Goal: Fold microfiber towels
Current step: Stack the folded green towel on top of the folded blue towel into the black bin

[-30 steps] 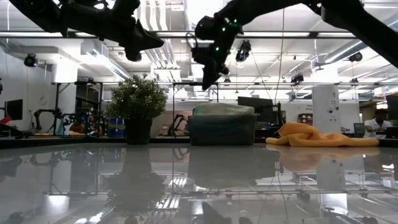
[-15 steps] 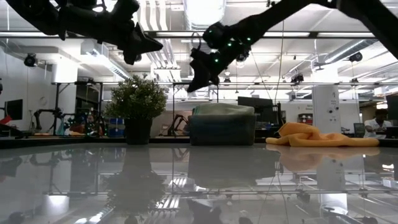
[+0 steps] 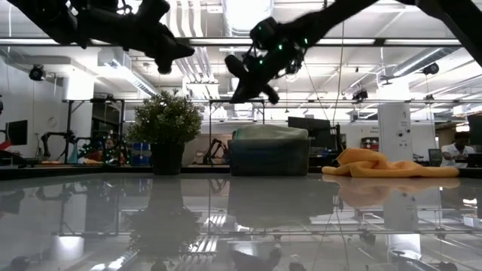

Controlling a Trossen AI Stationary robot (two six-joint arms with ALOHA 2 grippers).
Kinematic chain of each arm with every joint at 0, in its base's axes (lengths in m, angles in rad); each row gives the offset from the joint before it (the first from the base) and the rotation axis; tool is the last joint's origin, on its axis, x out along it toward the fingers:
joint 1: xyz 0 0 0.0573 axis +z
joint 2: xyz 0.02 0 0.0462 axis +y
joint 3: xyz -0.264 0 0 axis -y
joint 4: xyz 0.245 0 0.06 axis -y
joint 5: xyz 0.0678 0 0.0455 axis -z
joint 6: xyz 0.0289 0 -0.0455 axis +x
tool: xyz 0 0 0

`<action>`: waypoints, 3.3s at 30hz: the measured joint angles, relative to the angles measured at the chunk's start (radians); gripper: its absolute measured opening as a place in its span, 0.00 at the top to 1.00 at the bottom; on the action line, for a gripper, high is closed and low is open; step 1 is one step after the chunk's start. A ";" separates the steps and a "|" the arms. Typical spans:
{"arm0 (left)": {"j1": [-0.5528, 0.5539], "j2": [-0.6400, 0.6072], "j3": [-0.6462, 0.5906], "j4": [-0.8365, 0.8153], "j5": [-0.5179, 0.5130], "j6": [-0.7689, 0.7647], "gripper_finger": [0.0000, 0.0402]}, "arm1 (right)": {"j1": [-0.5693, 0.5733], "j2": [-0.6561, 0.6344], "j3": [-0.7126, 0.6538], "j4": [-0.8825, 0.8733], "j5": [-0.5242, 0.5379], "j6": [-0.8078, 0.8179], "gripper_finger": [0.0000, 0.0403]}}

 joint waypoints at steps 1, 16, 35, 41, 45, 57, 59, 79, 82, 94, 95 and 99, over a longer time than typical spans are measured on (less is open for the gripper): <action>0.003 -0.005 0.000 0.001 0.000 0.000 0.98 | 0.001 0.000 0.038 -0.082 0.029 0.000 0.98; 0.005 -0.011 -0.021 -0.011 0.000 0.003 0.98 | -0.059 0.008 0.090 -0.456 -0.051 -0.054 0.98; 0.005 -0.011 -0.025 -0.010 0.001 0.002 0.98 | -0.059 0.007 -0.253 0.041 -0.060 -0.008 0.98; 0.005 -0.011 -0.025 -0.010 0.001 0.002 0.98 | -0.057 0.006 -0.341 0.153 0.001 -0.016 0.98; 0.005 -0.011 -0.025 -0.010 0.001 -0.024 0.98 | -0.057 0.005 -0.364 0.167 0.038 -0.062 0.98; 0.036 0.132 0.185 -0.197 0.169 -0.133 1.00 | -0.069 -0.103 -0.181 -0.121 0.019 -0.299 0.98; 0.054 0.190 0.304 -0.353 0.196 -0.134 1.00 | -0.079 -0.137 -0.162 -0.205 0.017 -0.340 0.98; 0.285 0.837 0.899 -0.701 0.438 -0.076 1.00 | -0.140 -0.344 -0.447 -0.365 0.016 -0.175 0.98; 0.300 0.900 0.936 -0.674 0.438 -0.077 1.00 | -0.165 -0.320 -0.473 -0.296 0.016 -0.163 0.98; 0.323 0.971 0.954 -0.761 0.304 -0.130 1.00 | -0.188 -0.178 -0.454 -0.150 0.015 -0.203 0.98; 0.323 0.971 0.954 -0.782 0.285 -0.130 1.00 | -0.188 -0.177 -0.451 -0.148 0.015 -0.203 0.98; 0.320 0.971 0.954 -0.835 0.244 -0.131 1.00 | -0.188 -0.183 -0.446 -0.148 0.012 -0.202 0.98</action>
